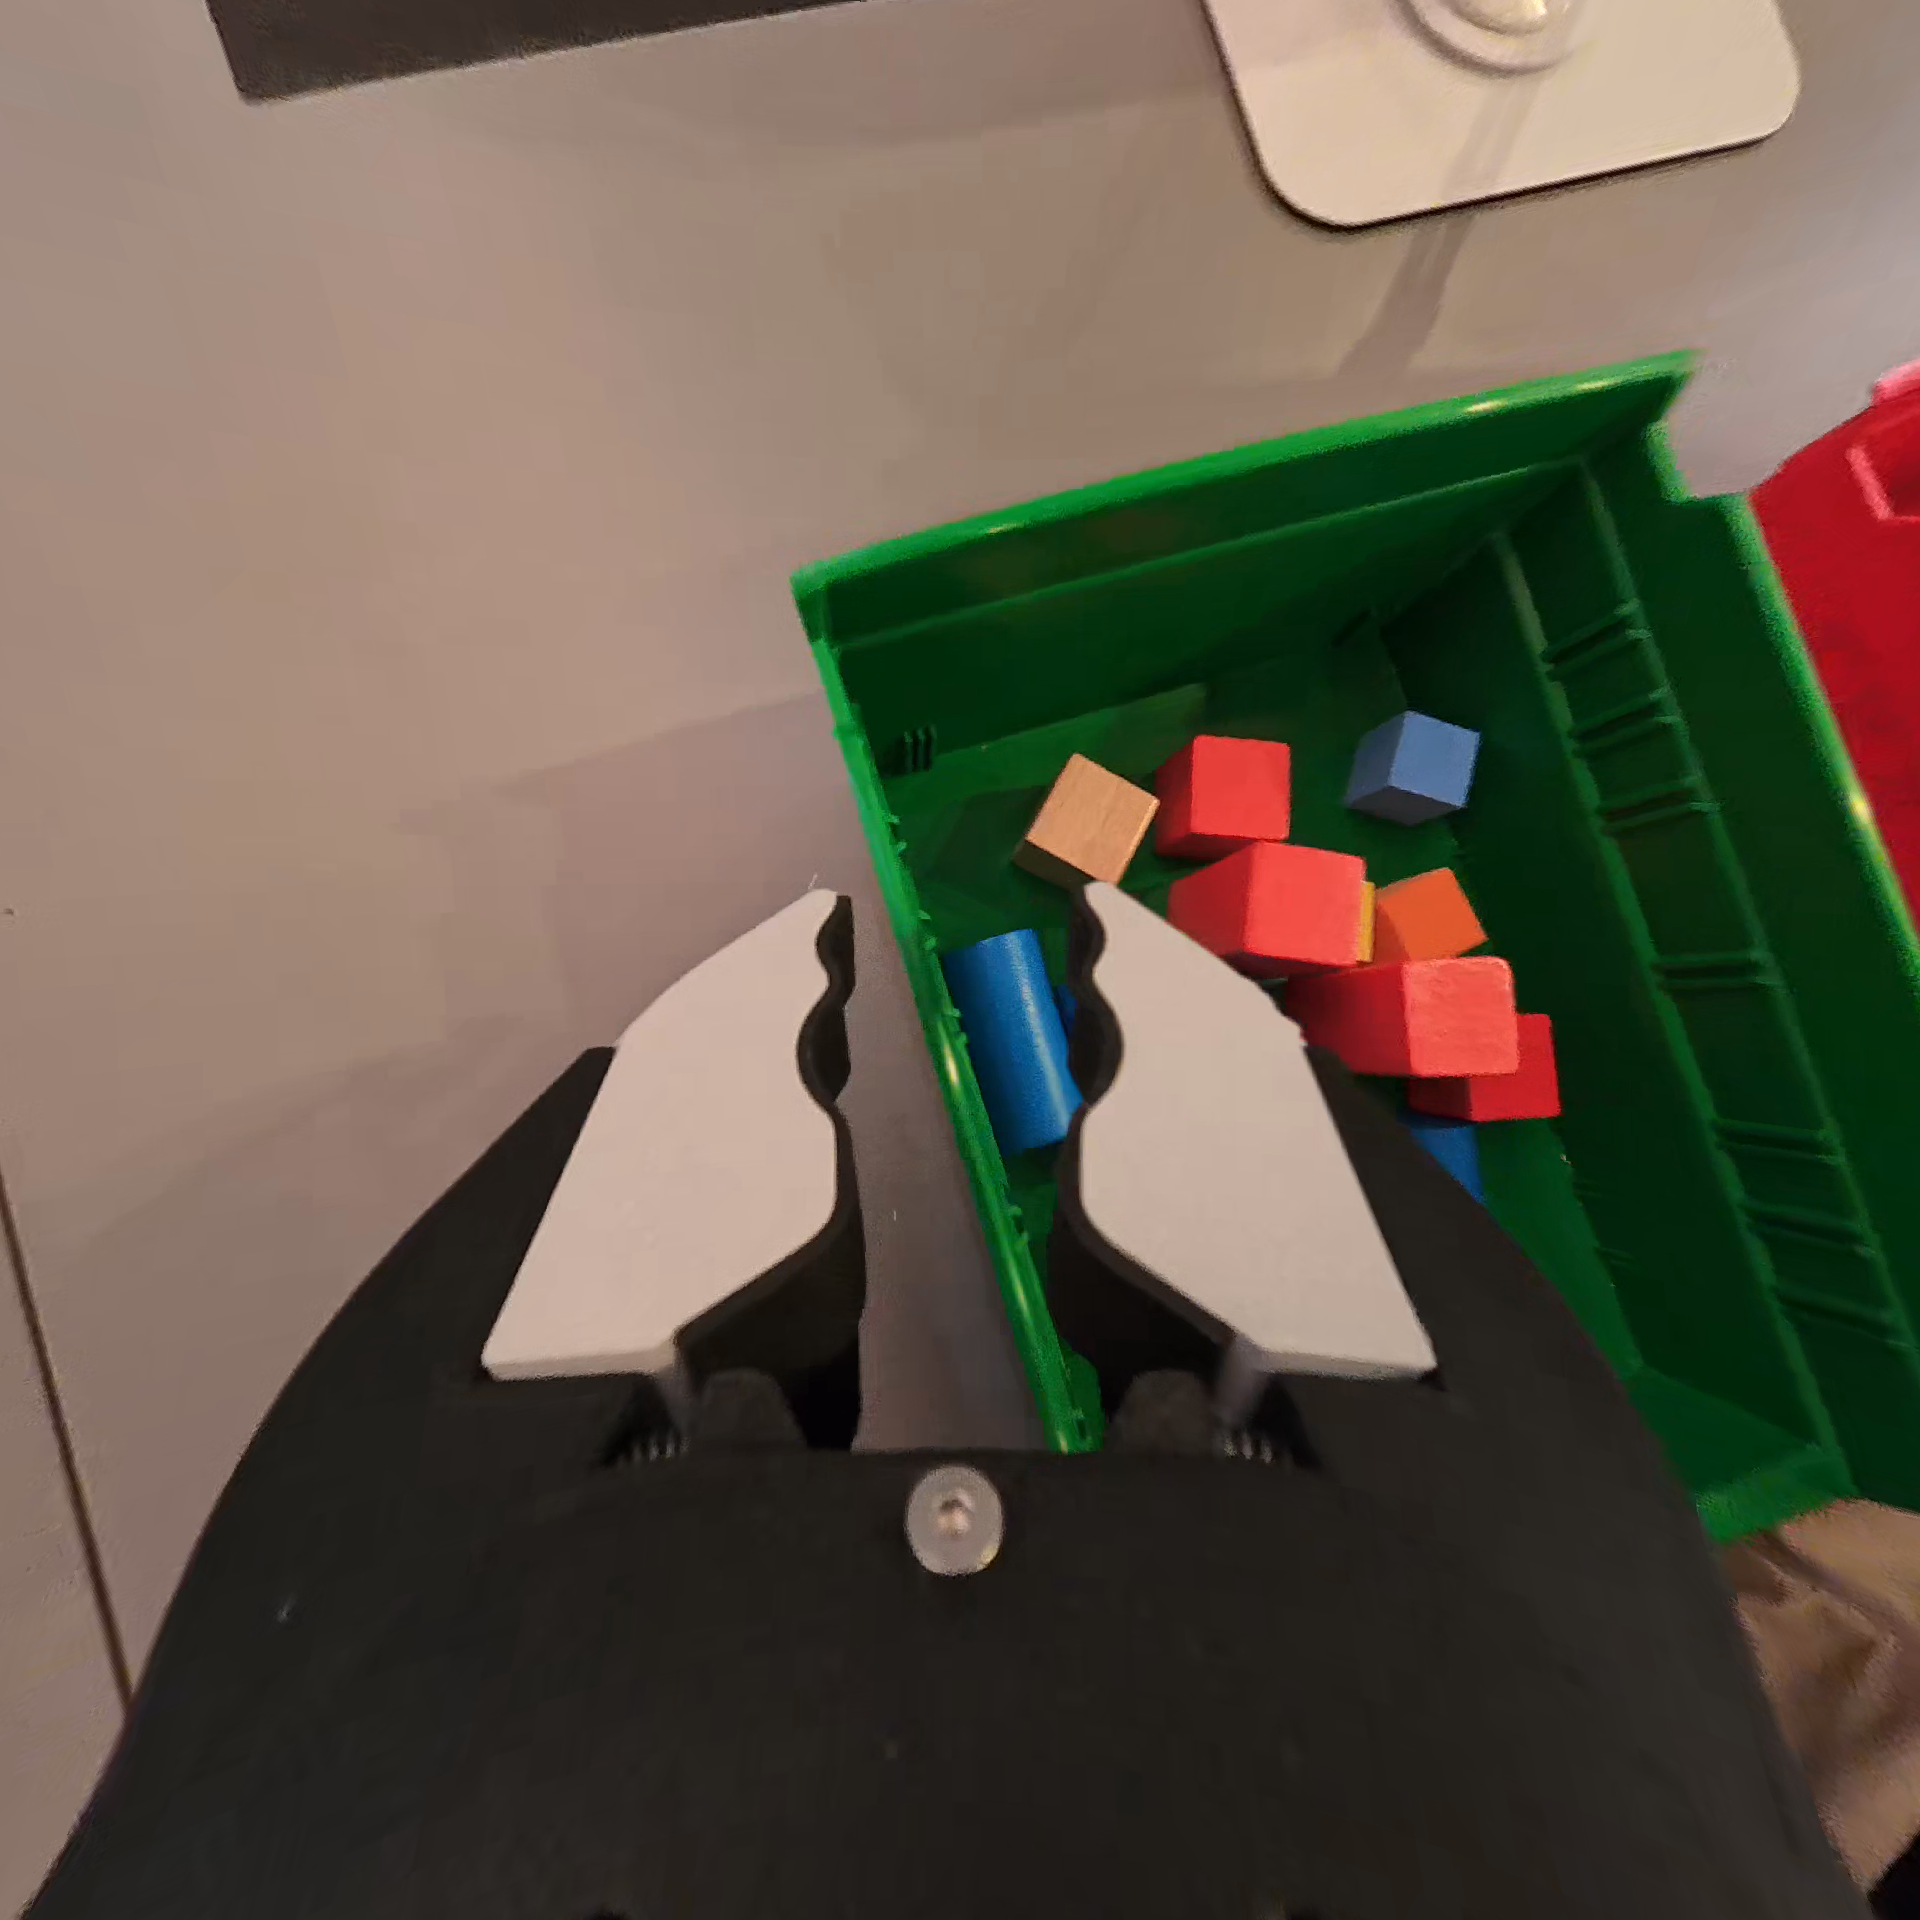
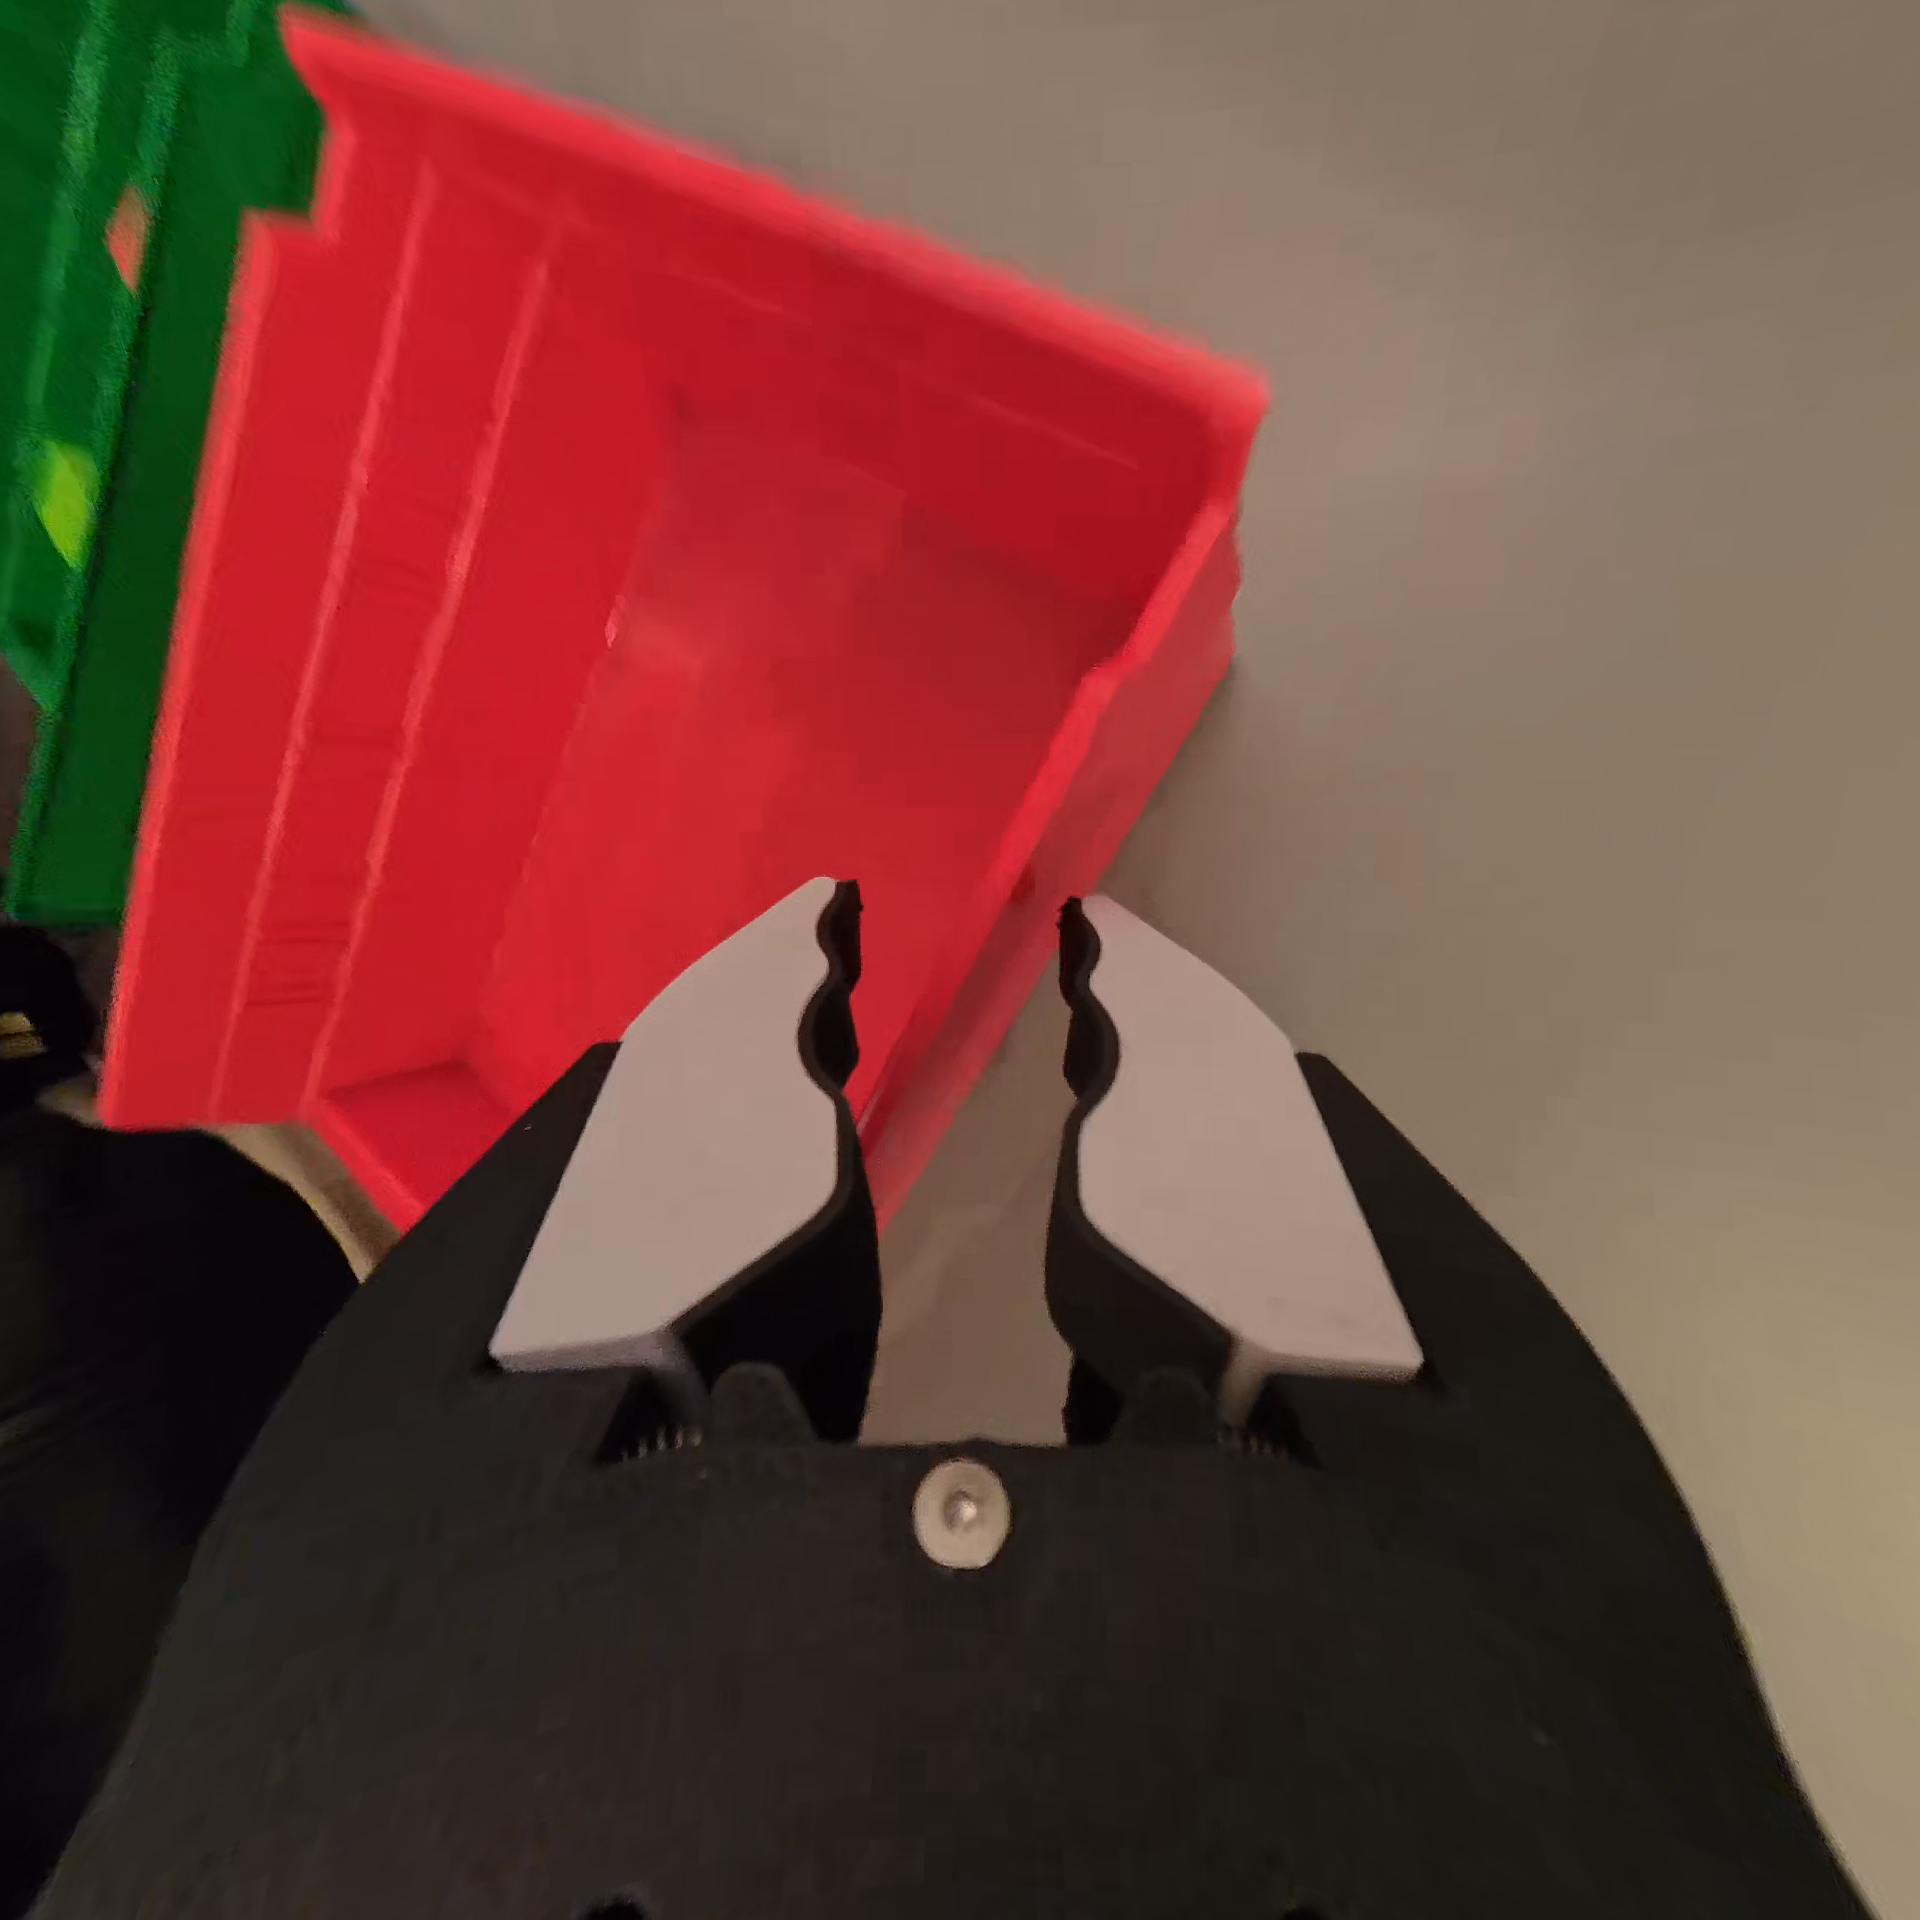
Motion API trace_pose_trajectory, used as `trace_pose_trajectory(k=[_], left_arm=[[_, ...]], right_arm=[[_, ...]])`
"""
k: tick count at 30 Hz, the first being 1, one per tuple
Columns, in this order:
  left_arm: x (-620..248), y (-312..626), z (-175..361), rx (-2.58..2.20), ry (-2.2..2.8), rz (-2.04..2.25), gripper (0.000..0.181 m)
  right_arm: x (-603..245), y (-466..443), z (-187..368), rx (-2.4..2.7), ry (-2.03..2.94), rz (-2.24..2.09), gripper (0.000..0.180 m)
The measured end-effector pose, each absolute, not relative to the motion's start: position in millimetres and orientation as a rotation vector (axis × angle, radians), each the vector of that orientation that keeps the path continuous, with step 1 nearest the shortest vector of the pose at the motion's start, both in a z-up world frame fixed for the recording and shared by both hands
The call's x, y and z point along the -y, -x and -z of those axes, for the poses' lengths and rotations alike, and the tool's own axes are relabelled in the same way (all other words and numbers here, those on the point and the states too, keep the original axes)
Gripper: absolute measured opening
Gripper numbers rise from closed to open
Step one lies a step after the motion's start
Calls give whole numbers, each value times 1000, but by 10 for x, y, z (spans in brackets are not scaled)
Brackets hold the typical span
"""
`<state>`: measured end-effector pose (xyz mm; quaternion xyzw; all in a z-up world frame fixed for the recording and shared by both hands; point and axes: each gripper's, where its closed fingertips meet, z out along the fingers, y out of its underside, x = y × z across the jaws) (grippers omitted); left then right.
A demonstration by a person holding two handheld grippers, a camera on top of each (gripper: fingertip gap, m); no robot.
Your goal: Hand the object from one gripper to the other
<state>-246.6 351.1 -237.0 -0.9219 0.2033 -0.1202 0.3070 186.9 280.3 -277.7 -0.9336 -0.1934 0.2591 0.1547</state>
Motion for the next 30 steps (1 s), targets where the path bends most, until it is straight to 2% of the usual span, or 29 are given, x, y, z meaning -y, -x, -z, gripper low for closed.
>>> trace_pose_trajectory(k=[5, 11, 14, 20, 23, 25, 27, 30], left_arm=[[-3319, 2215, 2199, -732, 2424, 274, 56], [-2918, 1670, 2095, -988, 2410, 414, 64], [-2780, 1497, 2199, -1103, 2431, 374, 63], [-2732, 1377, 2759, -1216, 2567, 172, 64], [-2773, 1378, 2932, -1222, 2595, 74, 56], [-2819, 1371, 2928, -1200, 2581, 63, 42], [-2805, 1422, 2967, -1216, 2601, 26, 36], [-2751, 1440, 3034, -1248, 2626, 7, 49]], right_arm=[[-2540, -1829, 2838, 708, 2792, -710, 31], [-2437, -1881, 2781, 763, 2827, -673, 42], [-2487, -1910, 2701, 746, 2798, -643, 43], [-2540, -1923, 2619, 745, 2759, -594, 44], [-2558, -1917, 2589, 752, 2746, -575, 44], [-2579, -1918, 2565, 754, 2736, -550, 44], [-2586, -1909, 2541, 764, 2727, -533, 44], [-2592, -1872, 2505, 772, 2709, -540, 44]])
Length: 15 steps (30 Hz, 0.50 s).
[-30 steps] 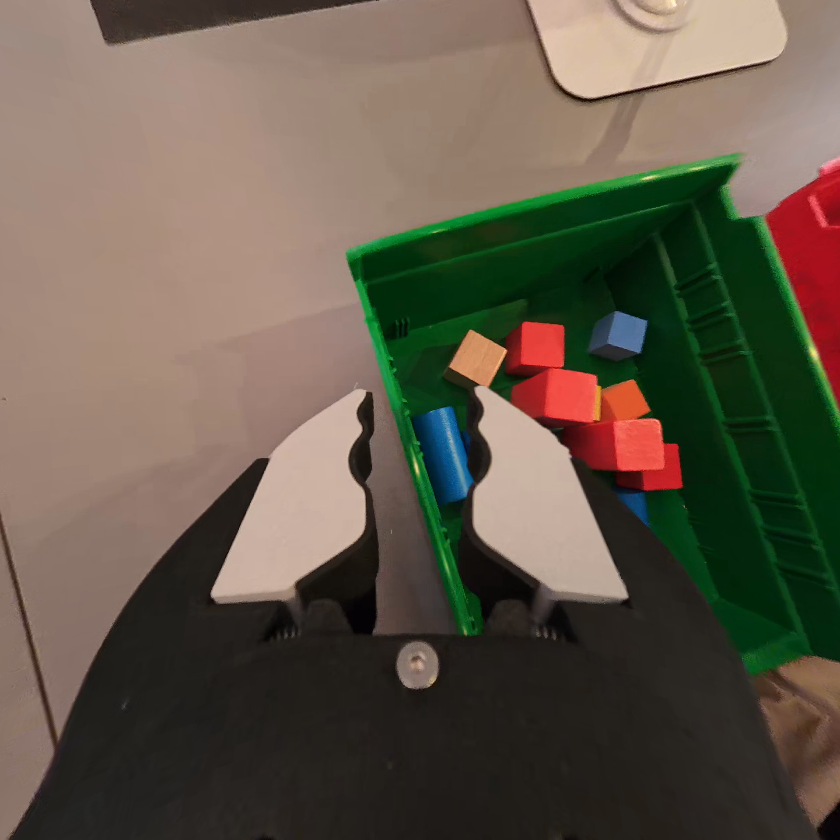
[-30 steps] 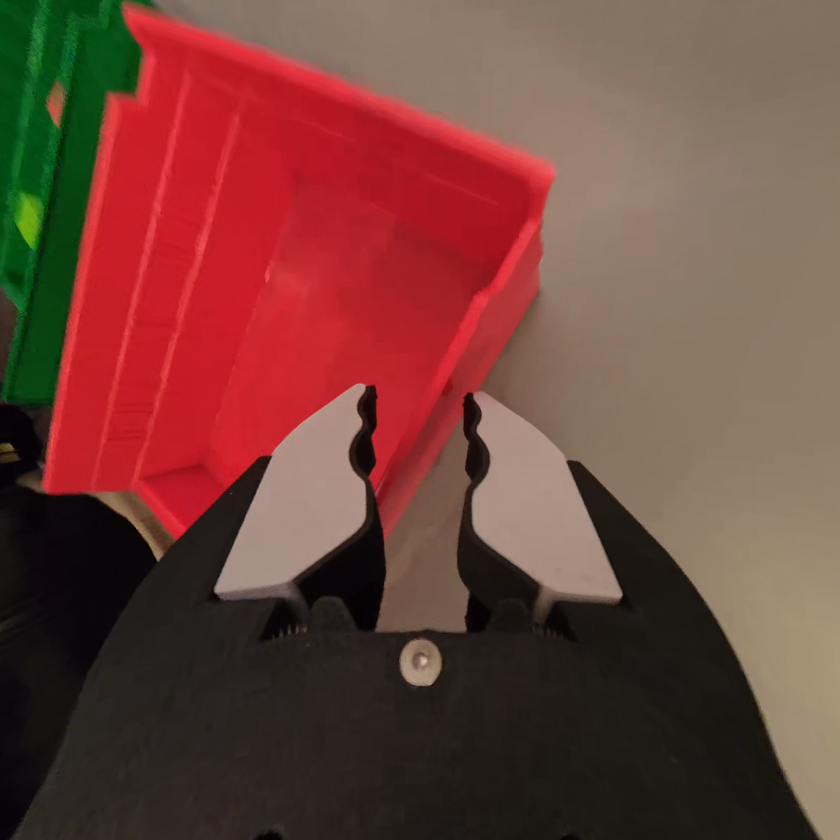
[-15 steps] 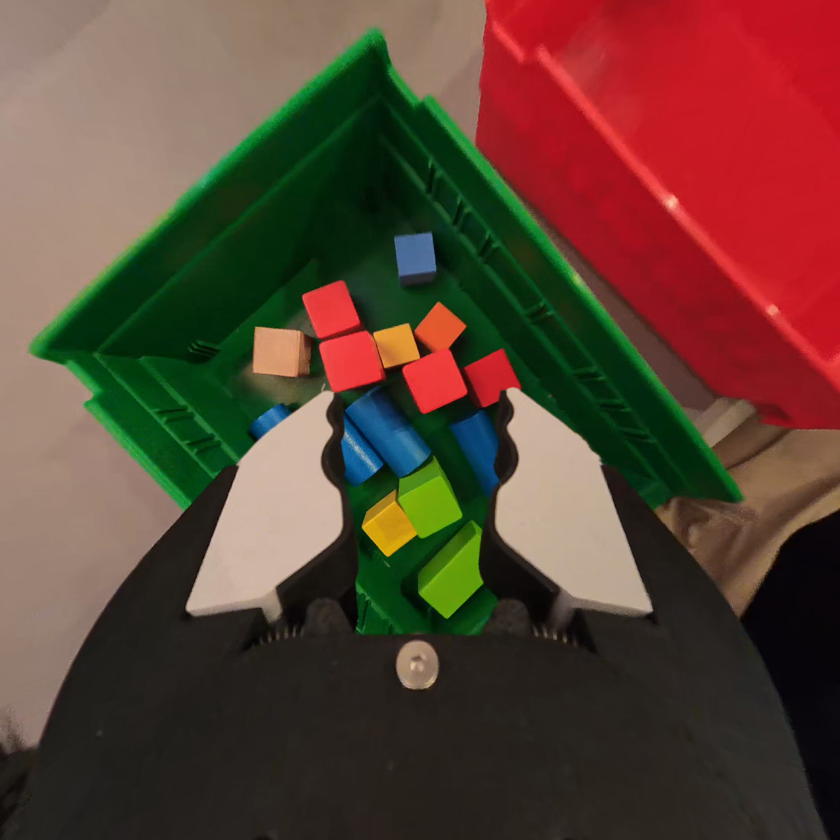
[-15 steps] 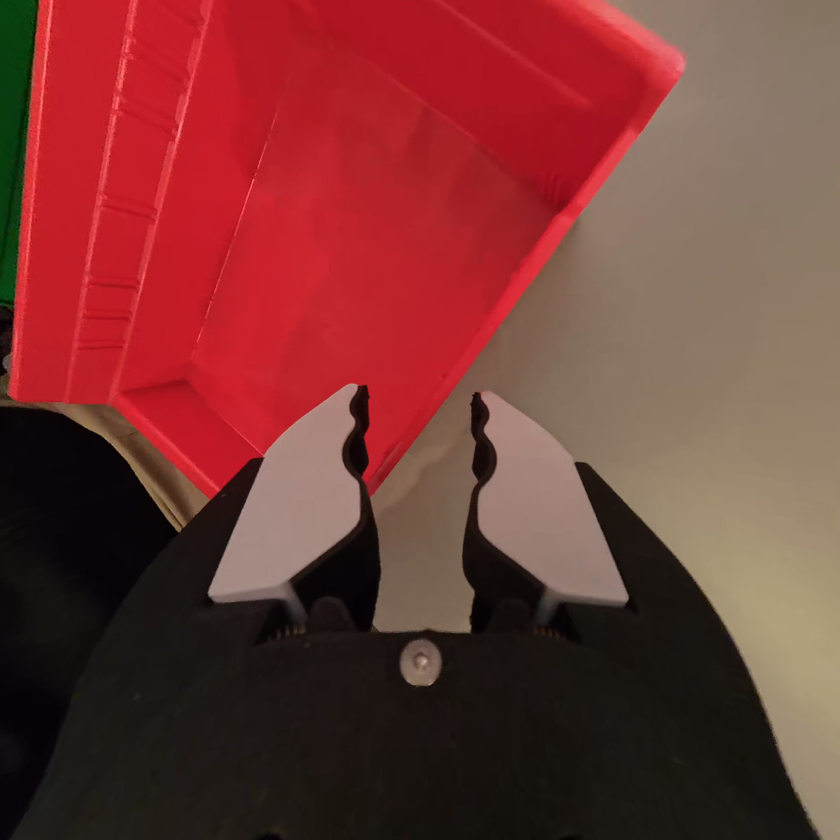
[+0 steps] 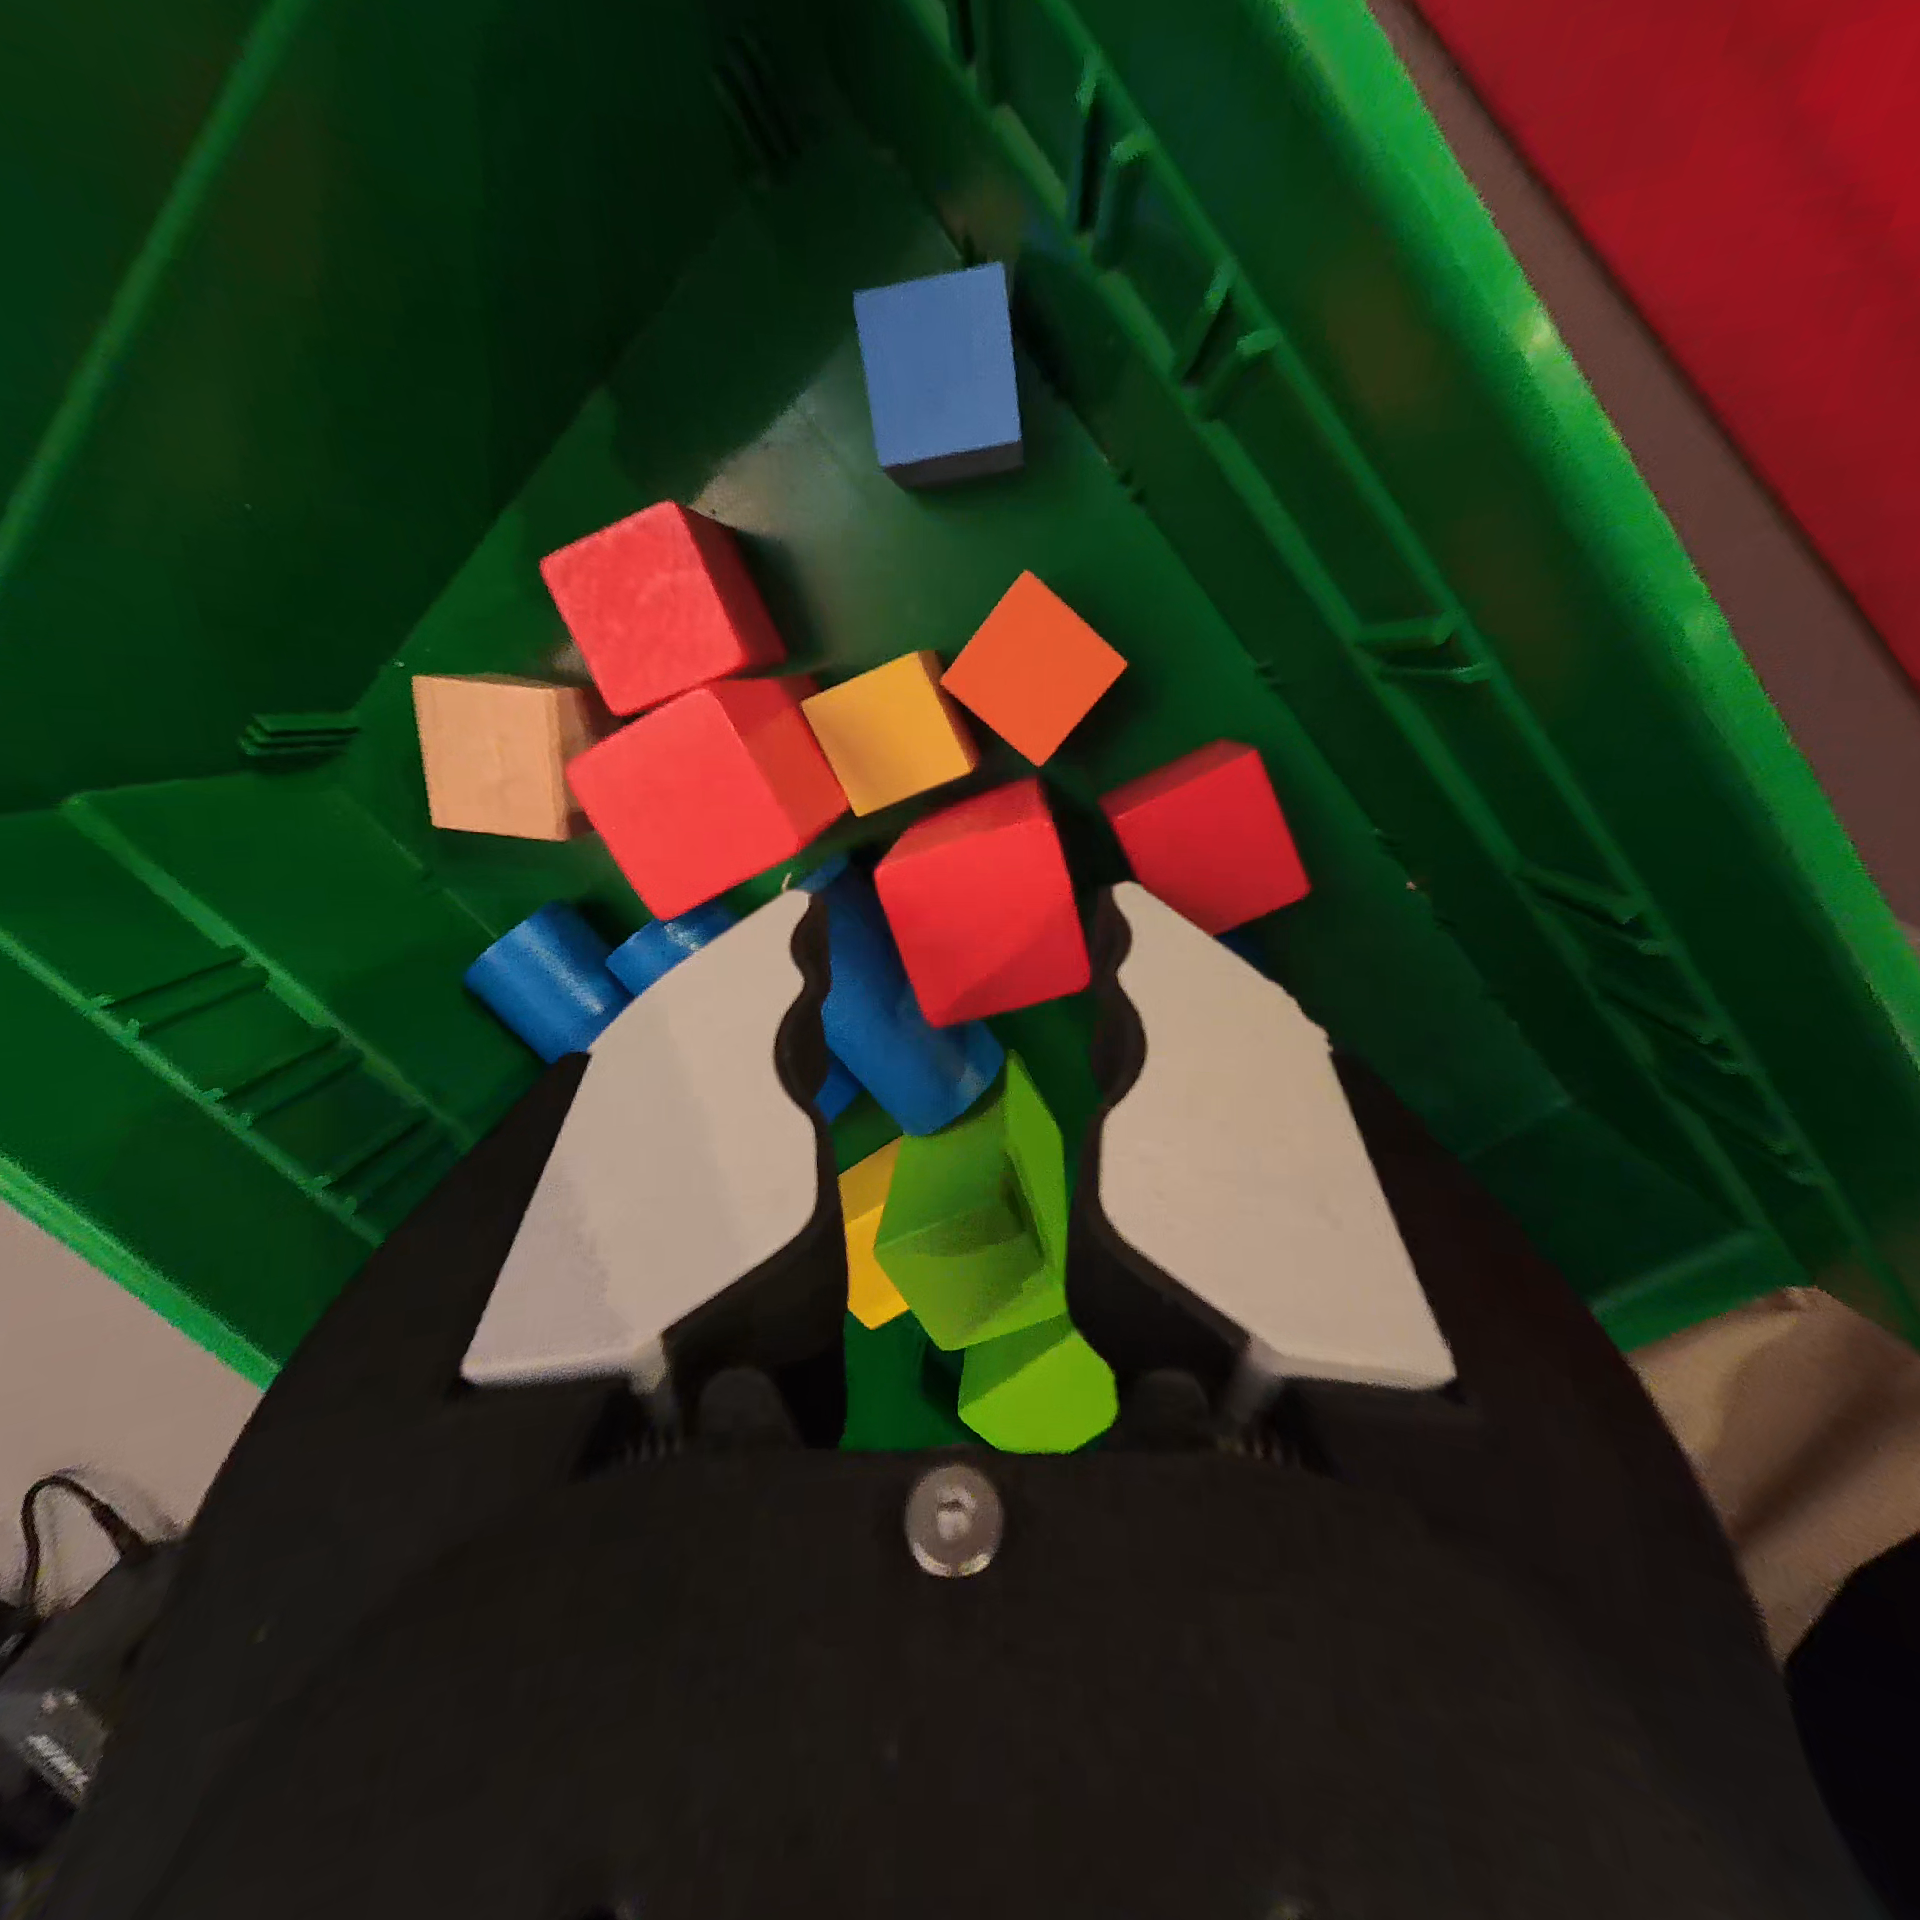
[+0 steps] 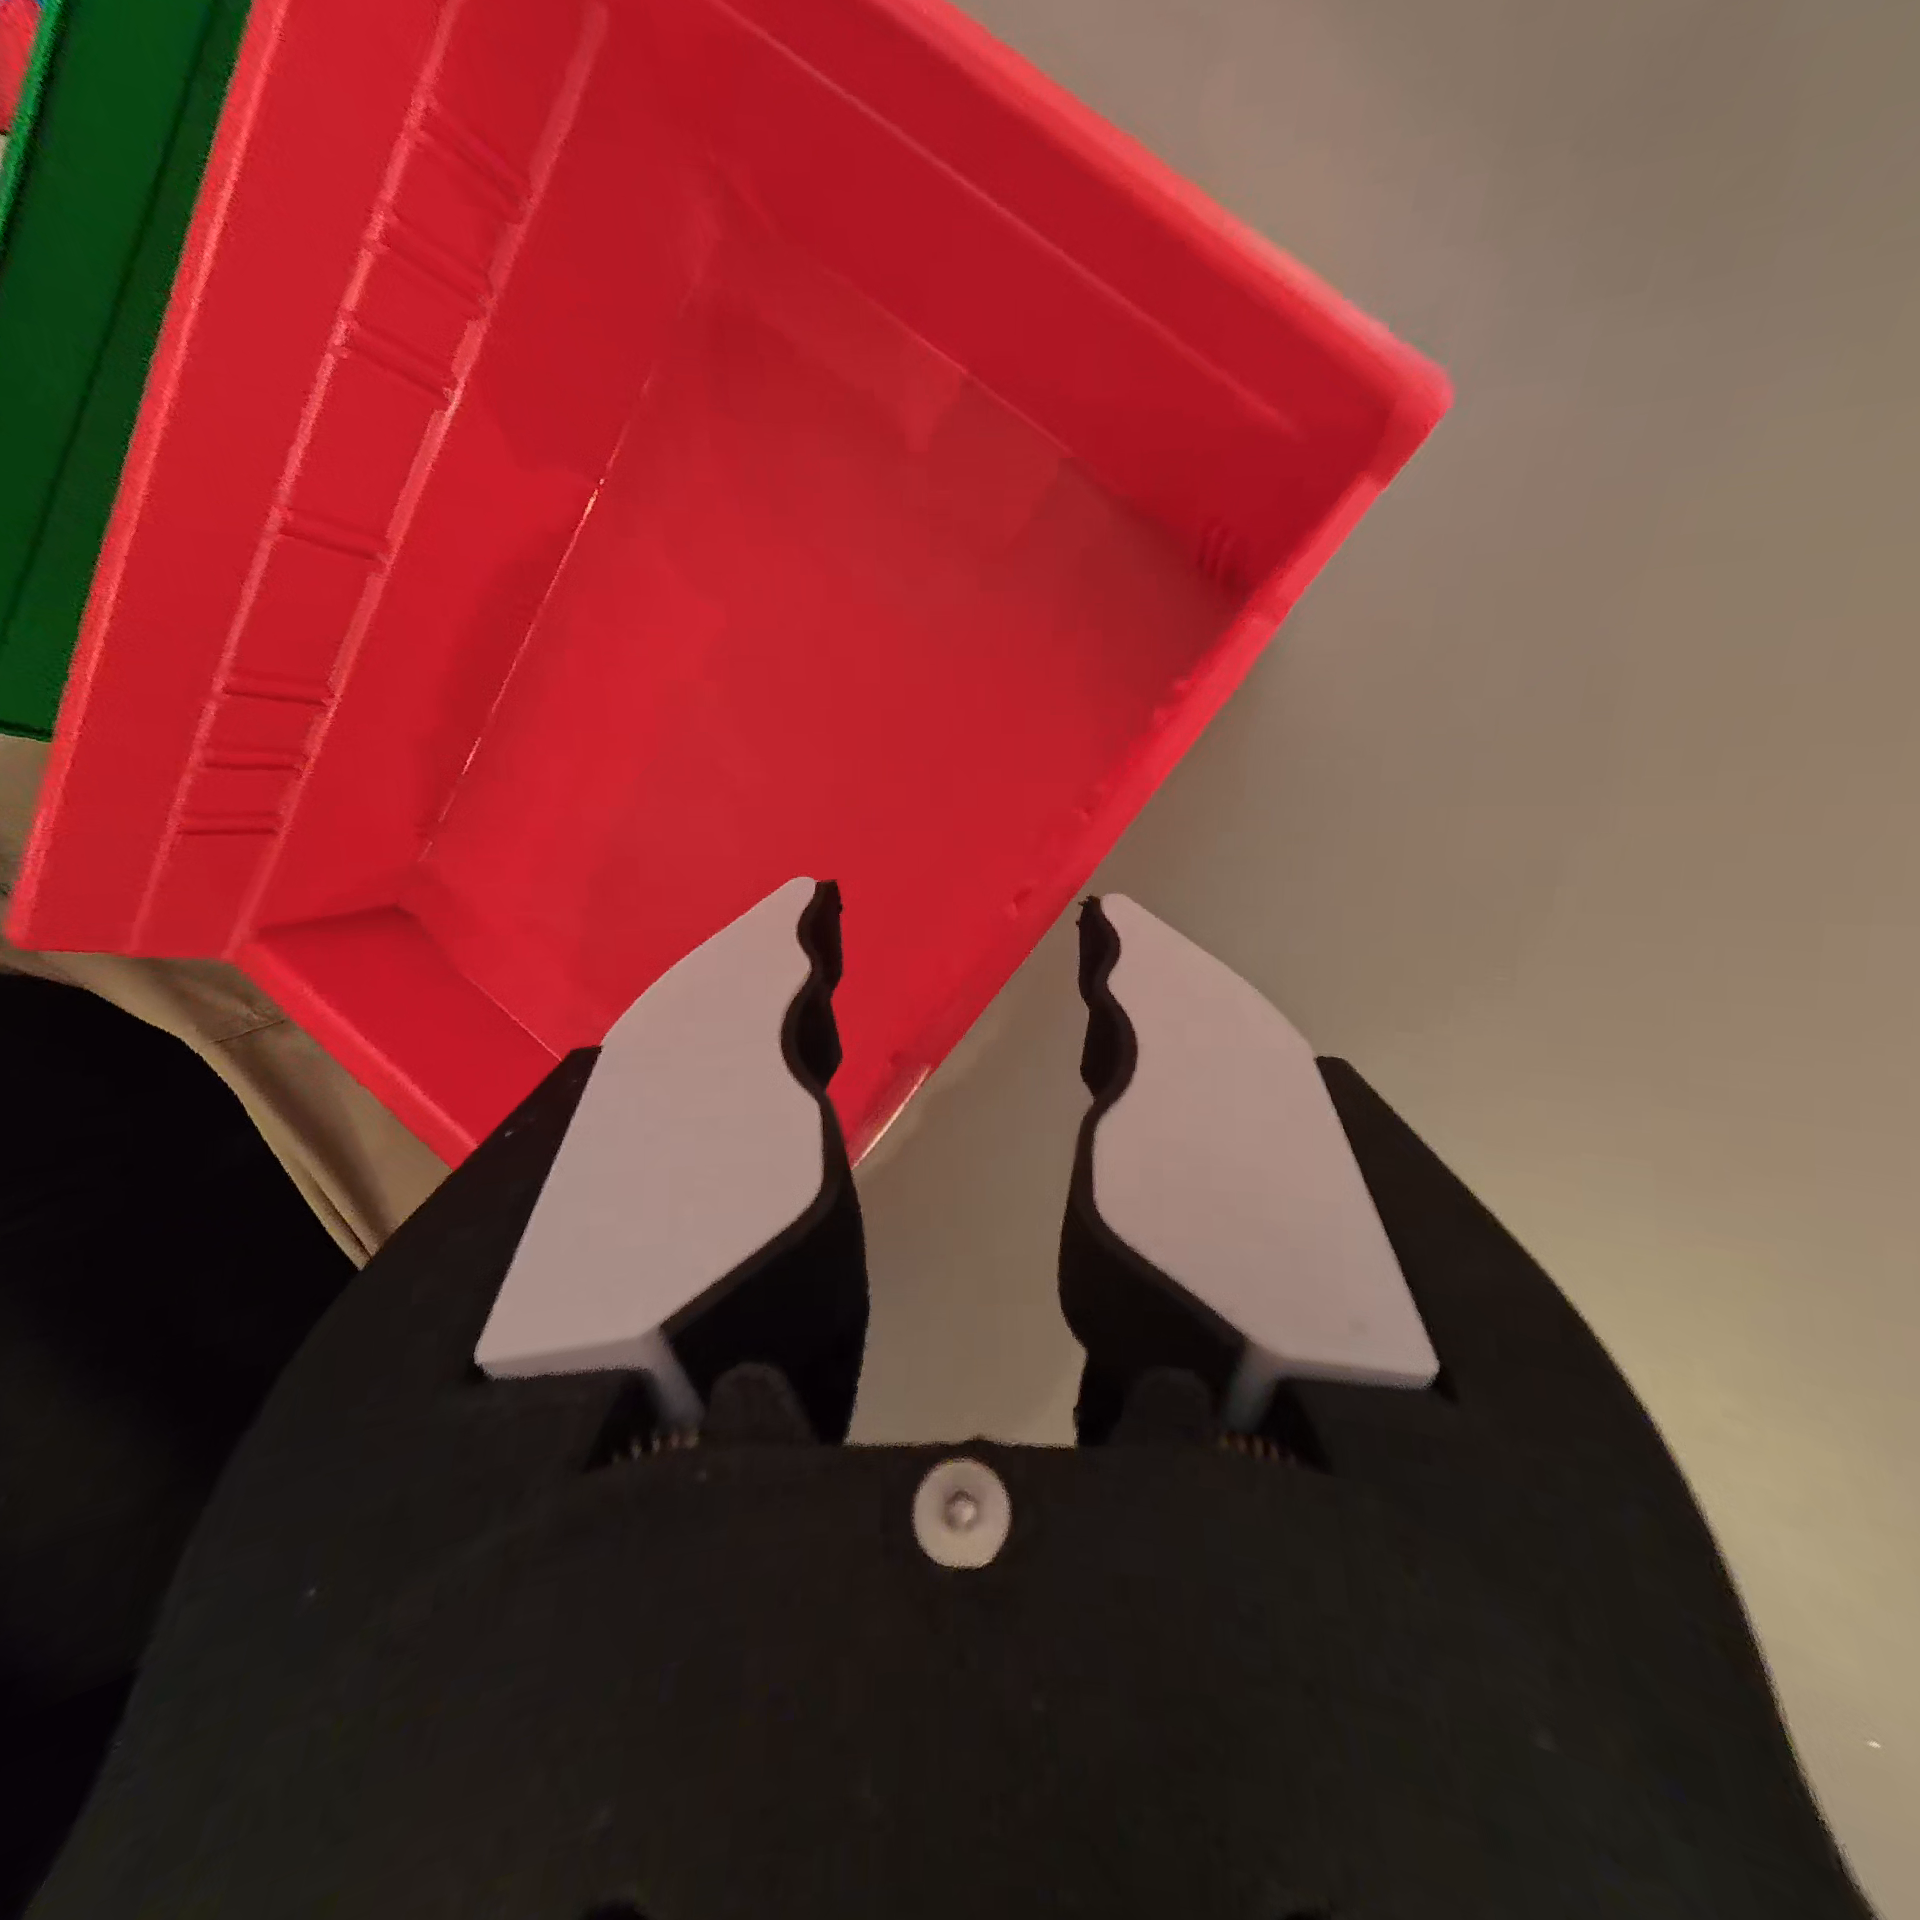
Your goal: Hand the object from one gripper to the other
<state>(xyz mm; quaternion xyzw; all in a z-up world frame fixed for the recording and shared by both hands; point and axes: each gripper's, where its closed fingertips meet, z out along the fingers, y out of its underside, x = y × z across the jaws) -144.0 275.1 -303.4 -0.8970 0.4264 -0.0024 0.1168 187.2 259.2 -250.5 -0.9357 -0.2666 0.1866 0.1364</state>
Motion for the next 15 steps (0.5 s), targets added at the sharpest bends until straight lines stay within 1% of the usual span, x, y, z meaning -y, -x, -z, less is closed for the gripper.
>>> trace_pose_trajectory(k=[1, 2, 3, 6, 9, 11, 15], left_arm=[[-2757, 1439, 3041, -1252, 2623, 1, 46], [-2758, 1420, 3043, -1254, 2619, 16, 38], [-2769, 1408, 3046, -1249, 2615, 25, 35], [-2810, 1449, 3040, -1257, 2598, -21, 34], [-2785, 1403, 2972, -1264, 2578, 76, 34], [-2796, 1418, 2876, -1270, 2550, 98, 34], [-2781, 1417, 2583, -1266, 2467, 215, 34]], right_arm=[[-2594, -1864, 2495, 775, 2703, -539, 44], [-2601, -1862, 2483, 777, 2697, -531, 44], [-2609, -1859, 2467, 777, 2690, -523, 44], [-2637, -1865, 2397, 786, 2664, -476, 42], [-2684, -1818, 2254, 815, 2589, -448, 39], [-2716, -1733, 2116, 860, 2506, -434, 39], [-2693, -1327, 1749, 996, 2260, -503, 43]])
